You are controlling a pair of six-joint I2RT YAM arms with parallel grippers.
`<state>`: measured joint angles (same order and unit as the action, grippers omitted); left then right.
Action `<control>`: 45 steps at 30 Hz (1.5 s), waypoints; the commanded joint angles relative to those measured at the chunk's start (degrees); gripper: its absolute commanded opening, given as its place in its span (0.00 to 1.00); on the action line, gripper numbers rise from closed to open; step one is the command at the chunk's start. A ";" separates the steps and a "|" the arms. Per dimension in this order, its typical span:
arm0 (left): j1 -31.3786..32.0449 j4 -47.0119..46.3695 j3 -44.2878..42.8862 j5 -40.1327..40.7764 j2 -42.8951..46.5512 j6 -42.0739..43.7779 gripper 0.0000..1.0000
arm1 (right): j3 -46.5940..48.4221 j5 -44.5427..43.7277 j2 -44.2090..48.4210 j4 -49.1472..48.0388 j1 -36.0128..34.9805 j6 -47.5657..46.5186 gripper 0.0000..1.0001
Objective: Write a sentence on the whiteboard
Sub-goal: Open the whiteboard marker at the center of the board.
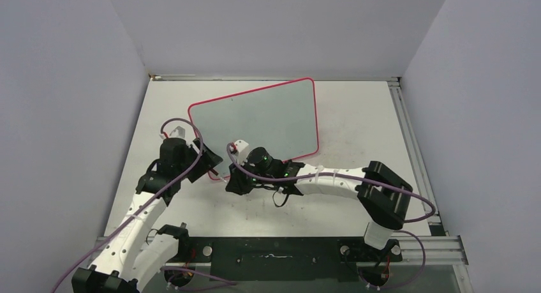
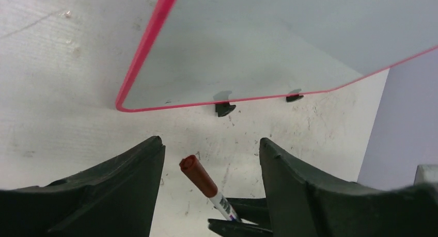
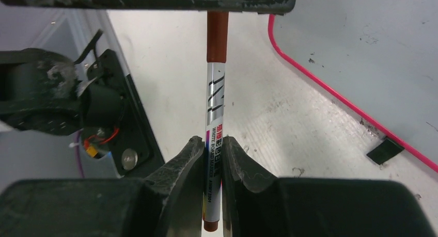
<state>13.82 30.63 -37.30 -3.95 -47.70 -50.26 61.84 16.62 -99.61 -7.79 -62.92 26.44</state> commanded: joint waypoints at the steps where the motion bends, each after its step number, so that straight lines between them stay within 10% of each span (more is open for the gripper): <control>1: 0.39 -2.96 -7.30 -6.29 1.21 12.72 0.66 | -1.91 11.11 8.65 0.86 5.69 -0.09 0.05; 11: 4.49 -5.56 -15.14 -22.73 -0.61 37.02 0.69 | 0.74 24.76 14.69 31.01 15.06 -13.29 0.05; 19: 22.58 -2.72 -12.73 -19.91 -1.38 57.22 0.69 | 0.37 36.50 16.65 44.63 21.73 -19.63 0.05; 45: 45.70 -12.86 -5.22 -10.70 -5.63 63.91 0.59 | 8.65 41.09 17.54 57.44 17.33 -26.00 0.05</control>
<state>58.00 22.46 -41.91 -15.90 -52.99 12.75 68.25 55.72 -83.46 50.19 -45.21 2.13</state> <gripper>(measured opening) 0.637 0.153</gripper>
